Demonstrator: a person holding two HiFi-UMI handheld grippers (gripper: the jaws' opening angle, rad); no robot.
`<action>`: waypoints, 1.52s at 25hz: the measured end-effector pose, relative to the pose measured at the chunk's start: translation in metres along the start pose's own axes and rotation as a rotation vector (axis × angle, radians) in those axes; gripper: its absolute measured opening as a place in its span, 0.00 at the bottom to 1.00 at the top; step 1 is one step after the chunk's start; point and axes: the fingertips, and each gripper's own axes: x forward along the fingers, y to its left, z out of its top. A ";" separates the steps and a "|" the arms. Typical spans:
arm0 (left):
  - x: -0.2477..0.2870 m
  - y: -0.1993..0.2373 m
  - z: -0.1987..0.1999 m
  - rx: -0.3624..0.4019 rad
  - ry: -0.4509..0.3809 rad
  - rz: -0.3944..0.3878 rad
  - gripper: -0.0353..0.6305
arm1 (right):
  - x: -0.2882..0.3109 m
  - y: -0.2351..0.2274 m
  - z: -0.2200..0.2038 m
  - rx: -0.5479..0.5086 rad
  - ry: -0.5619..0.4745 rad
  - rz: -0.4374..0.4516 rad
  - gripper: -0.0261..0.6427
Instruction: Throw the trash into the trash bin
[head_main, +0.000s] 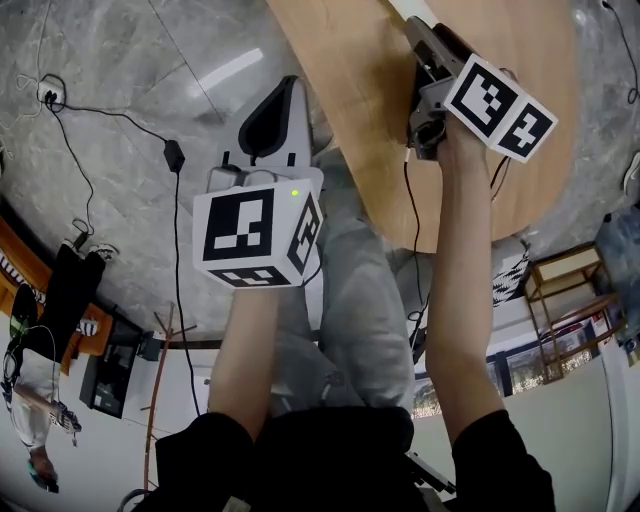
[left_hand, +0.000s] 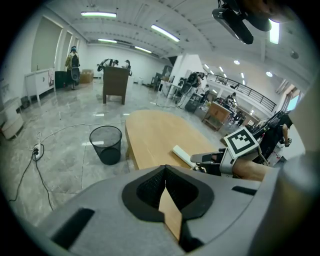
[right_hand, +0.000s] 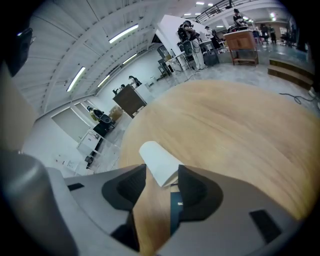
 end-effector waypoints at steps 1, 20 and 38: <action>0.000 0.000 0.001 -0.001 -0.001 0.001 0.06 | 0.000 -0.001 0.002 -0.004 -0.004 -0.011 0.33; -0.007 0.027 0.010 -0.041 -0.013 0.037 0.06 | 0.036 0.021 0.022 -0.926 0.138 -0.235 0.30; -0.052 0.167 0.033 -0.118 -0.100 0.169 0.06 | 0.114 0.213 0.023 -0.864 0.005 0.031 0.28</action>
